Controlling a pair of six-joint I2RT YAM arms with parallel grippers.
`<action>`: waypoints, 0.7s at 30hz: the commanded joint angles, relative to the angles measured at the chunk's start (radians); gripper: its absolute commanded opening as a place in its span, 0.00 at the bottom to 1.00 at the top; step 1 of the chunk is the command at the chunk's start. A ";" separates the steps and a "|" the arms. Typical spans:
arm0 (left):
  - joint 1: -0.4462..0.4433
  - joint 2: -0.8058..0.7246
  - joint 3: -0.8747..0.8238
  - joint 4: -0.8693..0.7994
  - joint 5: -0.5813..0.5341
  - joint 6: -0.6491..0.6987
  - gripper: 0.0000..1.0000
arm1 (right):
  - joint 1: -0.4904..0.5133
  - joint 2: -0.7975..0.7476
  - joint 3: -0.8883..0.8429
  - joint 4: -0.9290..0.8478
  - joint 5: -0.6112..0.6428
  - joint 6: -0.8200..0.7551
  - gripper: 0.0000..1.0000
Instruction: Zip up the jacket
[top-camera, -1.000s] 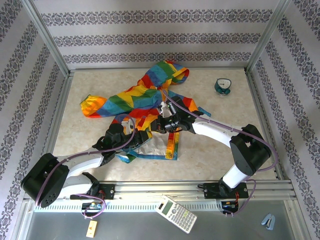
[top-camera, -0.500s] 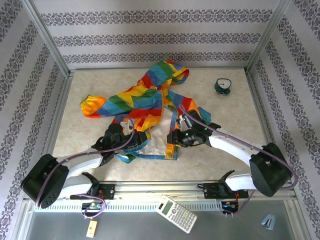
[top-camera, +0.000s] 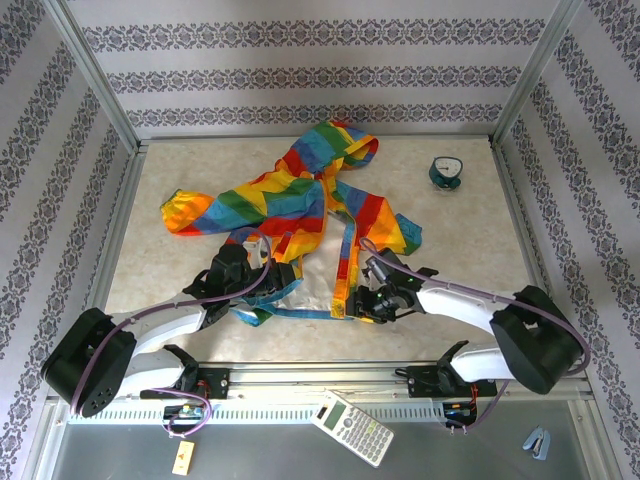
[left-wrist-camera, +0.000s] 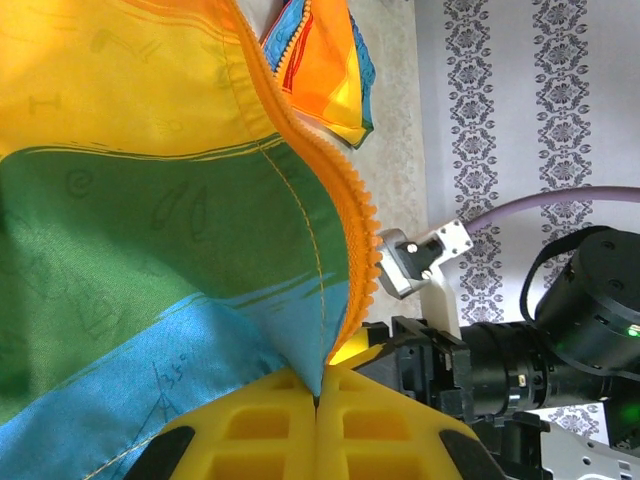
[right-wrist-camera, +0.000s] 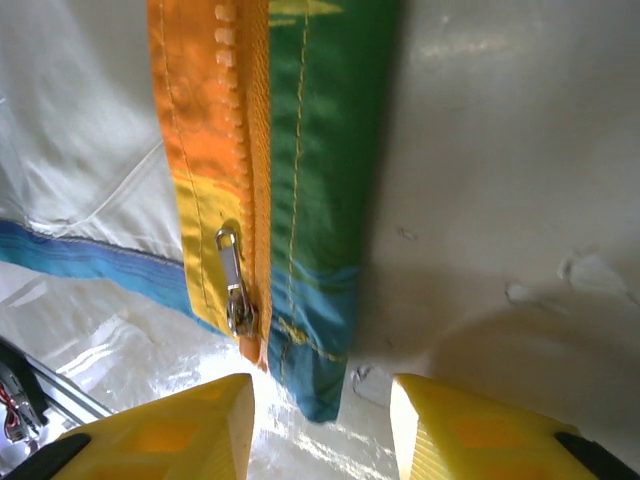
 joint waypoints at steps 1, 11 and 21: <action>0.014 -0.003 0.002 -0.014 0.014 0.030 0.00 | 0.014 0.046 0.031 0.044 0.013 0.004 0.41; 0.014 0.011 0.008 -0.019 0.018 0.049 0.00 | 0.013 0.147 0.098 0.090 0.012 -0.064 0.24; 0.014 0.021 0.010 -0.019 0.024 0.057 0.00 | 0.014 0.197 0.154 0.084 -0.003 -0.074 0.31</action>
